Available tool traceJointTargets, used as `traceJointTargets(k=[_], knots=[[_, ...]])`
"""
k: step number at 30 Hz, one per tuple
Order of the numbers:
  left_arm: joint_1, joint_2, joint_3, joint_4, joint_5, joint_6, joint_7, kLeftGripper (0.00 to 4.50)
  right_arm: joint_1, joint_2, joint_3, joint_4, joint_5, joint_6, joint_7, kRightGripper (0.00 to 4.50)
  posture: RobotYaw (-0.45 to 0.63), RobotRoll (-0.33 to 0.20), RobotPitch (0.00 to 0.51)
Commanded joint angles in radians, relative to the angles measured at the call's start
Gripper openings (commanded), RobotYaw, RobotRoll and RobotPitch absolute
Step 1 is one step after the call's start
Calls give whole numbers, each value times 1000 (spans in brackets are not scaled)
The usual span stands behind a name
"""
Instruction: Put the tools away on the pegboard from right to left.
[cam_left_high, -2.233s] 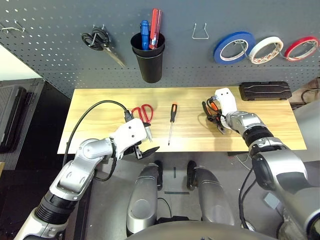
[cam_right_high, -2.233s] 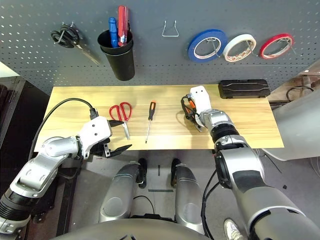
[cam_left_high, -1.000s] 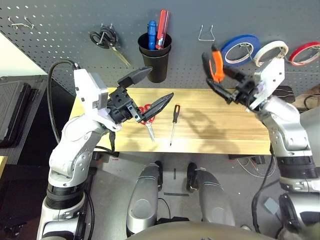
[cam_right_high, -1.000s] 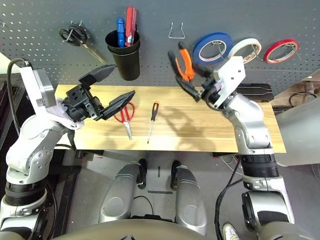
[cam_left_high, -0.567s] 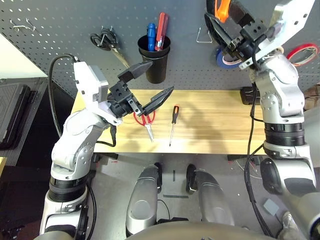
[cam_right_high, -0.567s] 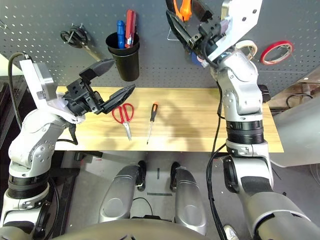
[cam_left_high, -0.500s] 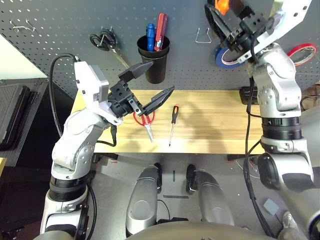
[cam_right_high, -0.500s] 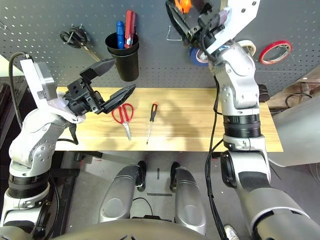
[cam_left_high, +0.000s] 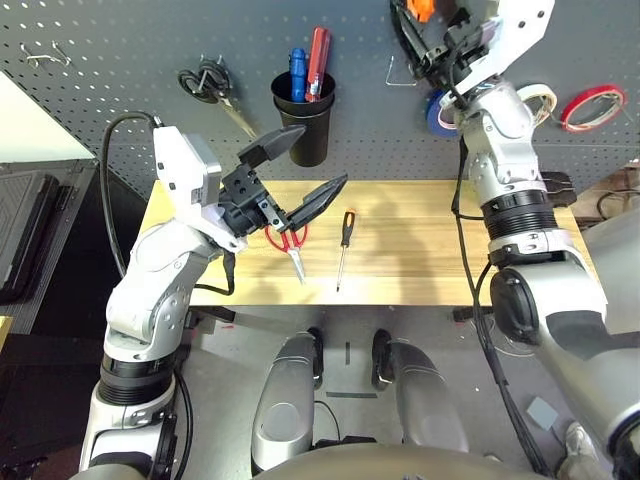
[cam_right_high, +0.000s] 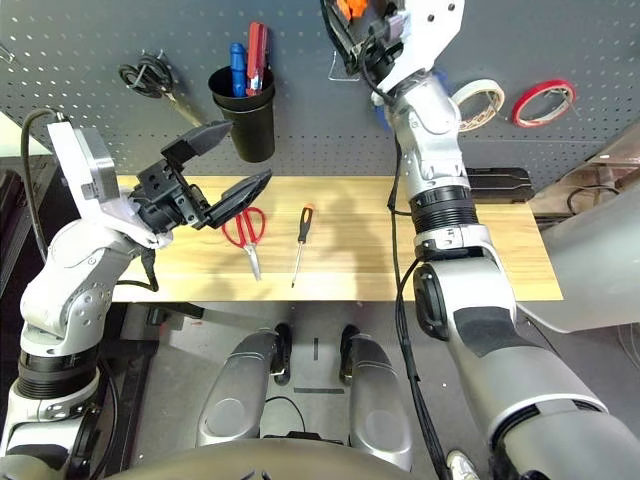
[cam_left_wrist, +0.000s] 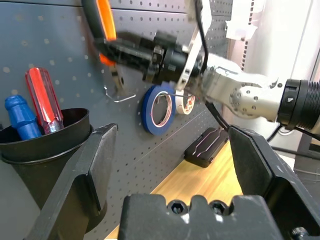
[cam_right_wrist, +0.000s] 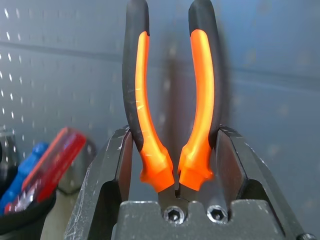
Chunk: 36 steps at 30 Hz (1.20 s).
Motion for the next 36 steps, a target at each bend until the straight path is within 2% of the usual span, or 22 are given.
traceJointTargets(k=[1,6,8,12,14,18,27,31,36], knots=[[16,5,-15,-15,17,-9,3,4500,-18,0,-21,57,-5,-16,-21,2609,233,0,180],[26,4,-17,-17,26,-10,2,4500,10,8,-11,79,-17,-21,-26,2609,233,0,183],[28,6,-19,-15,31,-11,0,4500,32,11,-6,68,-27,-44,-29,3323,233,0,183],[31,10,-20,-10,37,-11,-3,4500,74,-12,6,15,-94,-191,-76,4472,227,0,190],[32,11,-21,-10,39,-11,-4,4500,94,-21,6,-9,-108,-235,-86,4472,227,0,190],[47,18,-26,-8,50,-8,-7,4500,233,-56,-1,-210,-79,-244,-61,4472,222,0,193],[54,32,-55,44,94,-8,-5,4500,586,-187,48,-663,4,67,70,4472,186,0,203],[57,35,-88,86,150,-1,13,4500,747,-266,69,-770,20,221,143,4472,175,0,209],[64,26,-146,145,230,35,53,4500,920,-367,77,-813,21,346,235,4472,169,0,220]])
